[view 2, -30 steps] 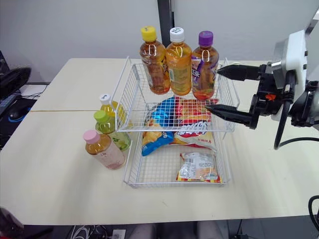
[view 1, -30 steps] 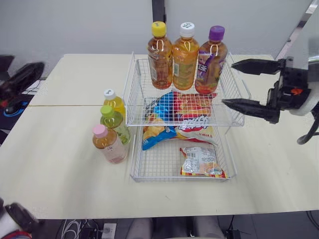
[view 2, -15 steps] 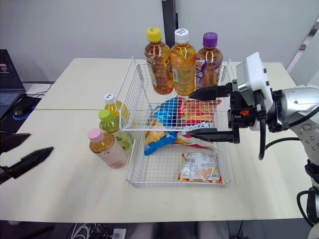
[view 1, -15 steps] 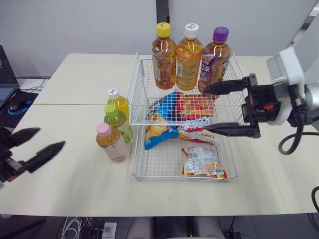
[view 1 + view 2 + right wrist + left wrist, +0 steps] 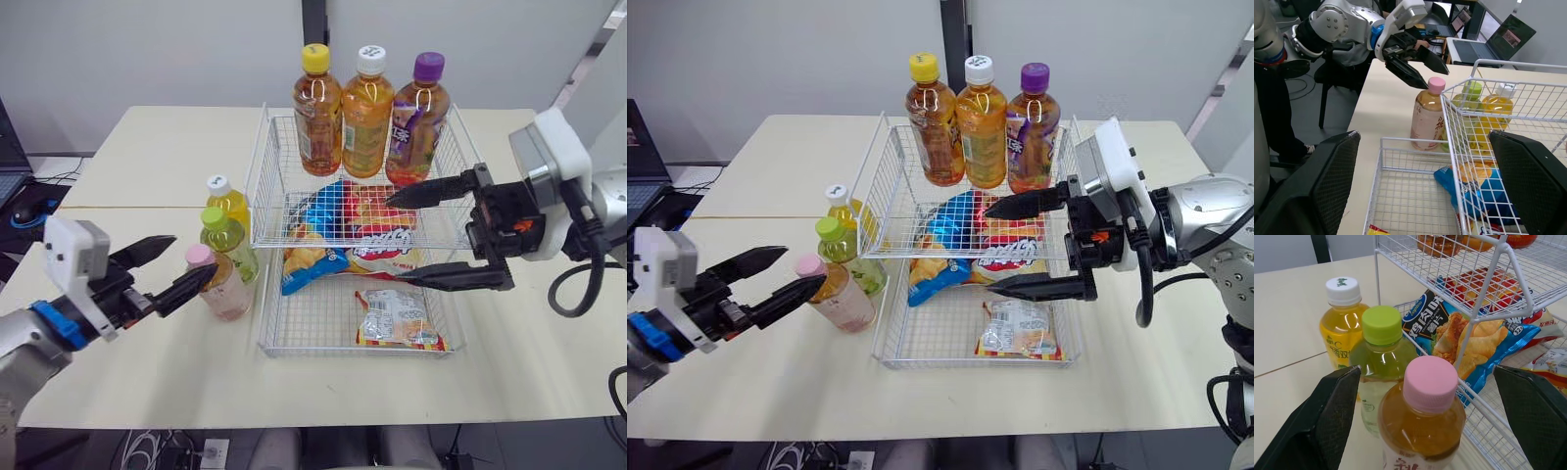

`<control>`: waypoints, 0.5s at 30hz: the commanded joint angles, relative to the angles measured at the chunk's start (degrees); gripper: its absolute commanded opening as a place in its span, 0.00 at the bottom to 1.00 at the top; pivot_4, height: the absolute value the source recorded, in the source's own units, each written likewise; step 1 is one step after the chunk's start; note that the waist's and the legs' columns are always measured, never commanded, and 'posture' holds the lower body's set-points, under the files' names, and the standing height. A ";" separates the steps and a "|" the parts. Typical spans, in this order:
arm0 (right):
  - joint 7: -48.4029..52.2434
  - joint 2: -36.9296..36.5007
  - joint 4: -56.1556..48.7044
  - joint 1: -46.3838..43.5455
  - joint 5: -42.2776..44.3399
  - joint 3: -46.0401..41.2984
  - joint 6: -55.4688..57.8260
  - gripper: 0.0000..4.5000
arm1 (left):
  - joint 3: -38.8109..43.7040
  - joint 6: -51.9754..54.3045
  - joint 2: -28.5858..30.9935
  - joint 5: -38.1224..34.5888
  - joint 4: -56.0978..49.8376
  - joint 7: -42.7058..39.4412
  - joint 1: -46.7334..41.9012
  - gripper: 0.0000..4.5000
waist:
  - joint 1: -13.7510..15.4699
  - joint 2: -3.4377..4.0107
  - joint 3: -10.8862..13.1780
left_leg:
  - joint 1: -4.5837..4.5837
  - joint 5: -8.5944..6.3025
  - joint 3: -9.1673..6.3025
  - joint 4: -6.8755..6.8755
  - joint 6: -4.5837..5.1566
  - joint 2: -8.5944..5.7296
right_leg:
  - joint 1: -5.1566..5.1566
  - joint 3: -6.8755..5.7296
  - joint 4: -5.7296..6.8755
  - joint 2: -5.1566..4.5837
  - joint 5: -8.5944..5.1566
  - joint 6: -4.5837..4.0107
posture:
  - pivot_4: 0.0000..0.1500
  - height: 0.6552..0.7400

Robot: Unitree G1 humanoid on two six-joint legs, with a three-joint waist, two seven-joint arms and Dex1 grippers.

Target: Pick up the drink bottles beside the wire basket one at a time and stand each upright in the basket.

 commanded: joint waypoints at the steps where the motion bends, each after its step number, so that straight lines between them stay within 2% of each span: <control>1: 0.03 -0.77 -1.63 -0.48 1.77 -2.36 0.27 1.00 | -1.84 -2.82 -0.34 0.67 -0.41 1.41 -0.82 1.00 | -0.02 0.00 0.00 | 0.00 0.00 0.00 0.00 0.00 0.00 | 0.00 0.00 0.00 0.01 0.00 0.00 | 1.00 1.00; 8: -0.30 -1.39 -1.80 -0.30 2.66 -3.57 0.45 1.00 | -4.53 -6.57 -1.29 2.51 -0.02 2.79 -0.47 1.00 | 0.00 0.00 0.00 | 0.00 0.00 0.02 0.00 0.00 0.00 | -0.01 0.02 0.00 0.01 0.00 0.00 | 1.00 1.00; 11: -0.38 -1.27 -1.71 -0.30 2.54 -3.70 0.30 1.00 | -4.81 -6.98 -1.71 1.79 0.46 2.76 0.15 0.88 | 0.00 0.00 0.00 | 0.00 0.00 0.03 0.00 0.00 0.00 | 0.00 0.02 0.00 0.01 0.00 0.00 | 1.00 1.00; 15: -0.74 -0.91 -1.59 -0.39 2.27 -3.65 0.12 1.00 | -5.78 -6.77 -1.59 0.99 1.37 2.43 0.41 0.61 | -0.01 0.00 0.00 | 0.00 0.00 0.02 -0.01 0.00 0.00 | -0.01 0.02 -0.01 0.01 0.00 0.00 | 1.00 1.00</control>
